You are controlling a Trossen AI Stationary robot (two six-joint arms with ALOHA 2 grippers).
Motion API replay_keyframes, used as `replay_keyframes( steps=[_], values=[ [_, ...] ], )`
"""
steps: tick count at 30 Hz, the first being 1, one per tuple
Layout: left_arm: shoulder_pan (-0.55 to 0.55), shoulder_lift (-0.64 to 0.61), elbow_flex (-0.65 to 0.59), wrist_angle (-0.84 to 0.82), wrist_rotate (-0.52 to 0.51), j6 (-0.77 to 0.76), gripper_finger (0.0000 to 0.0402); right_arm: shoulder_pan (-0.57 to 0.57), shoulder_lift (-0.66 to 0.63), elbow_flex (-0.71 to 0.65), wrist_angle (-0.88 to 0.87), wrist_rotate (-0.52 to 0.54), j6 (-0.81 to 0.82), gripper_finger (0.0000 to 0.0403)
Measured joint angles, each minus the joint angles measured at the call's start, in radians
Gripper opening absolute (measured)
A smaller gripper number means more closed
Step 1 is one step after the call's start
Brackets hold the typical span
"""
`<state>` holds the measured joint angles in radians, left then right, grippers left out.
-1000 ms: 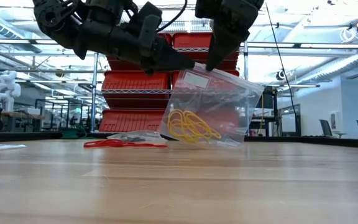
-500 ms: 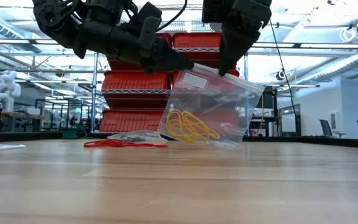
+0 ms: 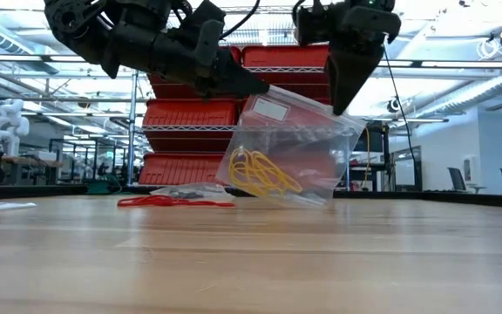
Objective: Sort rubber bands
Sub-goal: Close the bottom right transparent zip bag
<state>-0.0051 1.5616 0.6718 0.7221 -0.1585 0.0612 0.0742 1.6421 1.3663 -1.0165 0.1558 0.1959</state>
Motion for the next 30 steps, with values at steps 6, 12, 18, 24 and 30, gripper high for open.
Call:
replay_keyframes(
  steps=[6, 12, 18, 24, 30],
  values=[
    [0.000, 0.000, 0.000, 0.000, 0.000, 0.005, 0.0000, 0.000, 0.000, 0.000, -0.033, -0.002, 0.011, 0.0004],
    [0.000, 0.000, 0.000, -0.001, 0.000, 0.005, 0.0000, 0.000, 0.000, 0.000, -0.069, -0.001, 0.033, 0.0004],
    [0.000, 0.000, 0.000, -0.002, 0.000, 0.005, 0.0000, 0.001, 0.000, 0.000, -0.091, -0.001, 0.054, 0.0004],
    [-0.001, -0.001, 0.000, -0.004, 0.000, 0.005, 0.0000, 0.003, 0.000, 0.000, -0.105, -0.001, 0.055, 0.0004],
    [-0.001, -0.001, 0.000, -0.004, 0.000, 0.004, 0.0000, 0.006, 0.000, 0.000, -0.106, 0.002, 0.059, 0.0004]
  ],
)
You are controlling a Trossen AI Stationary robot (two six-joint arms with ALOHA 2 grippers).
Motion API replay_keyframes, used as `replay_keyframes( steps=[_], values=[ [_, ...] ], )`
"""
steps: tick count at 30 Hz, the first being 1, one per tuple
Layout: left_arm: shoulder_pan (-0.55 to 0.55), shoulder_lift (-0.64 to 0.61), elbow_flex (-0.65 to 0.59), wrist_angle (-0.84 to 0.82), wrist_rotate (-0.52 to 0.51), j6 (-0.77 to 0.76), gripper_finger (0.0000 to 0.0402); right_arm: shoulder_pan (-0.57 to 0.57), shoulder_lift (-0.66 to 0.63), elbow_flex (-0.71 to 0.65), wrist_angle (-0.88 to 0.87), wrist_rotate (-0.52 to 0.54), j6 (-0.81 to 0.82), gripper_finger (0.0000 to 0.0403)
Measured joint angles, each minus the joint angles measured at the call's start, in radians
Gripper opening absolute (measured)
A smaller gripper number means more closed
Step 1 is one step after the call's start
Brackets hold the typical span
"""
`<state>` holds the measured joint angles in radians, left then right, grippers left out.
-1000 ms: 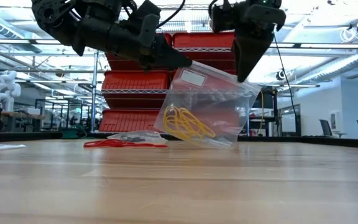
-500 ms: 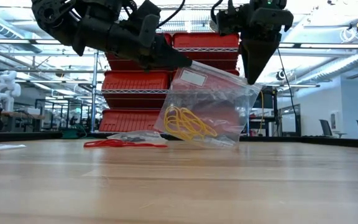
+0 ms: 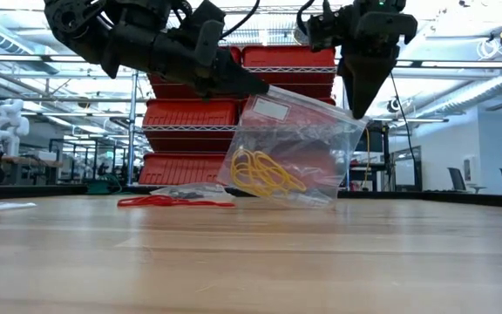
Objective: Sort rubber bands
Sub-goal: Close the bottom right transparent zip bag
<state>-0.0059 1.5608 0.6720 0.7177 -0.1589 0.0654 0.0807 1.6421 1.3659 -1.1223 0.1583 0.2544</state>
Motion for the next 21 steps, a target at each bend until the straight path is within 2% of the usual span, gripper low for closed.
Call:
replay_keyframes(
  steps=[15, 18, 21],
  values=[
    [0.000, 0.000, 0.000, -0.002, 0.000, -0.005, 0.0000, 0.000, 0.000, 0.000, -0.029, 0.019, 0.038, 0.0006],
    [0.001, 0.000, 0.000, -0.002, -0.001, -0.005, 0.0000, 0.000, 0.000, -0.001, -0.028, 0.049, 0.054, 0.0020],
    [0.001, 0.000, 0.000, -0.002, -0.001, -0.007, 0.0000, 0.000, 0.000, -0.001, -0.025, 0.052, 0.070, 0.0052]
  ],
)
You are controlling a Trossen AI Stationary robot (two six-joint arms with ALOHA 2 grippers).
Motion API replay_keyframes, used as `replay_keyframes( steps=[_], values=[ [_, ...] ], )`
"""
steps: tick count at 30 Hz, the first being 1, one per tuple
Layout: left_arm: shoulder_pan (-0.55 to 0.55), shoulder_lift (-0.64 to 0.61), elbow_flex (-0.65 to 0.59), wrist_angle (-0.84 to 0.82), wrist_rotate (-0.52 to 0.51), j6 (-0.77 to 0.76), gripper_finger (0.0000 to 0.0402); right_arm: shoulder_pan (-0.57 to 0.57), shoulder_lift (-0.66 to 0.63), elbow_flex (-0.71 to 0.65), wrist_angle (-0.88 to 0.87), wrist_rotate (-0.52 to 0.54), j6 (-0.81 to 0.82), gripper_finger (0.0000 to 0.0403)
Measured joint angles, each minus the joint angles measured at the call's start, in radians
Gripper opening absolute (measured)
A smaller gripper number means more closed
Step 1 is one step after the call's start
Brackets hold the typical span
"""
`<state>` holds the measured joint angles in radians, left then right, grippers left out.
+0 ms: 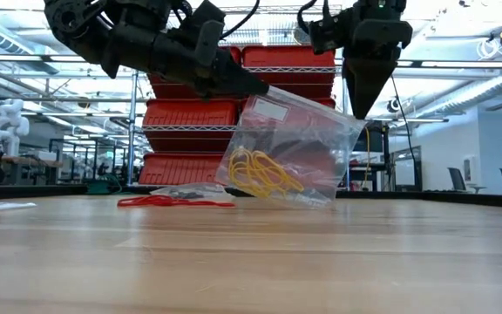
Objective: Sort rubber bands
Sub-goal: Close the bottom right transparent zip bag
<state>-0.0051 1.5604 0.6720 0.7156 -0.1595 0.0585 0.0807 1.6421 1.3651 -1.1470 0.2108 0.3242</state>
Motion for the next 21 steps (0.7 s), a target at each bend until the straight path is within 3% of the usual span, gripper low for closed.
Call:
replay_keyframes(
  steps=[11, 15, 21],
  values=[
    [0.002, 0.000, 0.000, -0.026, 0.000, -0.026, 0.0000, 0.000, -0.008, 0.051, -0.009, 0.032, 0.007, 0.0186],
    [0.021, 0.000, 0.000, -0.050, 0.000, -0.025, 0.0000, 0.000, -0.008, 0.090, -0.009, 0.034, -0.023, 0.0204],
    [0.083, 0.000, 0.000, -0.138, 0.001, -0.022, 0.0000, -0.023, -0.011, 0.096, -0.011, 0.031, -0.060, 0.0198]
  ],
)
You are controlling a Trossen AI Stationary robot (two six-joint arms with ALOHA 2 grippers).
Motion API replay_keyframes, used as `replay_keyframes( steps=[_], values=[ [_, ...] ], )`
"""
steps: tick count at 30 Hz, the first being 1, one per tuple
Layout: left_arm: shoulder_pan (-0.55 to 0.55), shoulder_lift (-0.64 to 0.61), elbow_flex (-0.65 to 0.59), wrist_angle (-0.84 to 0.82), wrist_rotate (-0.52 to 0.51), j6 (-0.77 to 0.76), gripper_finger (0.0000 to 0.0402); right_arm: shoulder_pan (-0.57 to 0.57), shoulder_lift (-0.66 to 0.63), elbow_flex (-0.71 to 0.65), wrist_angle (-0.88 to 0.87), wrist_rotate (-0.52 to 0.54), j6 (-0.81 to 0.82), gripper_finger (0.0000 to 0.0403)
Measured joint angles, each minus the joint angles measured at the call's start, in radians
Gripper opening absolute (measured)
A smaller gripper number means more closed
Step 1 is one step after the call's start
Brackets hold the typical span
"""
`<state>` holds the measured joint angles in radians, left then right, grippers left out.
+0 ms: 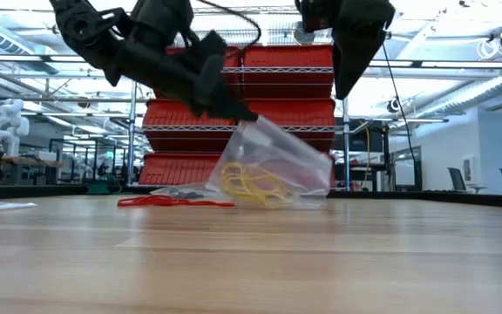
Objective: Sort rubber bands
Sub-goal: Close the bottom right transparent zip bag
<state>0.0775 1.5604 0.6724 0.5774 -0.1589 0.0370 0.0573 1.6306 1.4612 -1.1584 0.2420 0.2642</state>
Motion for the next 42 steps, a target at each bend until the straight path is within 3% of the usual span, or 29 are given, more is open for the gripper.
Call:
replay_keyframes(
  steps=[8, 11, 14, 19, 23, 26, 31, 37, 42],
  values=[
    [0.140, 0.018, 0.000, -0.073, -0.020, 0.052, 0.0002, -0.083, 0.000, -0.033, 0.112, -0.003, -0.119, 0.0188],
    [0.189, 0.044, 0.000, -0.070, -0.023, 0.057, 0.0019, -0.117, -0.001, -0.071, 0.182, -0.004, -0.166, 0.0187],
    [0.224, 0.058, 0.000, -0.055, 0.041, 0.053, 0.0047, -0.143, -0.001, -0.127, 0.266, -0.006, -0.205, 0.0186],
    [0.243, 0.058, 0.000, 0.048, 0.089, 0.047, 0.0102, -0.177, -0.001, -0.306, 0.670, -0.049, -0.281, 0.0150],
    [0.248, 0.057, 0.010, 0.066, 0.096, 0.048, 0.0137, -0.206, 0.005, -0.499, 1.096, -0.117, -0.263, 0.0081],
    [0.250, 0.039, 0.010, 0.023, 0.057, 0.048, 0.0143, -0.231, 0.028, -0.589, 1.284, -0.113, -0.222, 0.0020],
    [0.250, -0.046, 0.010, -0.164, 0.012, 0.021, 0.0108, -0.265, 0.114, -0.602, 1.322, -0.111, -0.151, 0.0009],
    [0.195, -0.217, 0.010, -0.483, 0.012, -0.005, 0.0017, -0.289, 0.233, -0.537, 1.232, -0.113, -0.143, 0.0001],
    [0.104, -0.360, 0.010, -0.686, 0.010, -0.042, 0.0007, -0.335, 0.243, -0.486, 1.111, -0.109, -0.134, 0.0001]
  ],
)
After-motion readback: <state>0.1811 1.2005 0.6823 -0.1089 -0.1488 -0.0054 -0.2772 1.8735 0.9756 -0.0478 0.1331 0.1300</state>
